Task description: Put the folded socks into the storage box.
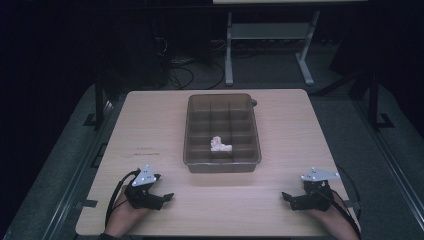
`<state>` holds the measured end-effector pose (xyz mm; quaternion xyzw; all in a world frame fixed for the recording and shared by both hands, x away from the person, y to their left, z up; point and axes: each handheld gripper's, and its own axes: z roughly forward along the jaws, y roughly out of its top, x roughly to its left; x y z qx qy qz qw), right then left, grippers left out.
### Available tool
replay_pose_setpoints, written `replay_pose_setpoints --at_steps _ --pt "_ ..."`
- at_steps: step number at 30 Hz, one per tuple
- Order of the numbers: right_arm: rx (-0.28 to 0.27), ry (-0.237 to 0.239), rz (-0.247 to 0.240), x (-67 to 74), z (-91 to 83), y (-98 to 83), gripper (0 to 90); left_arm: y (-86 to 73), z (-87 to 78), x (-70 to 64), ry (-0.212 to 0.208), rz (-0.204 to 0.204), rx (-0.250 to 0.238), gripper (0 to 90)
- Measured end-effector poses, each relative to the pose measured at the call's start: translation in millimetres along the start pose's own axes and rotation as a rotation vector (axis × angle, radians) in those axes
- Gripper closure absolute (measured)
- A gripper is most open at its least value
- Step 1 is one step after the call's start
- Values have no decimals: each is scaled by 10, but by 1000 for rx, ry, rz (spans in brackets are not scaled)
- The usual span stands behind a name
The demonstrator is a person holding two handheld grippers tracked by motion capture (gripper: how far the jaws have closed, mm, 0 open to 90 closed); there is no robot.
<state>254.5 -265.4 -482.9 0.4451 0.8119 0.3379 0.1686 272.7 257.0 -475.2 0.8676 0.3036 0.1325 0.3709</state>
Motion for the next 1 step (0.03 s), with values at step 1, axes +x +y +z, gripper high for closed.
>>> replay_pose_setpoints --at_steps 1 --pt "0 0 0 -1 0 0 7 0 0 0 0 -1 0 143"
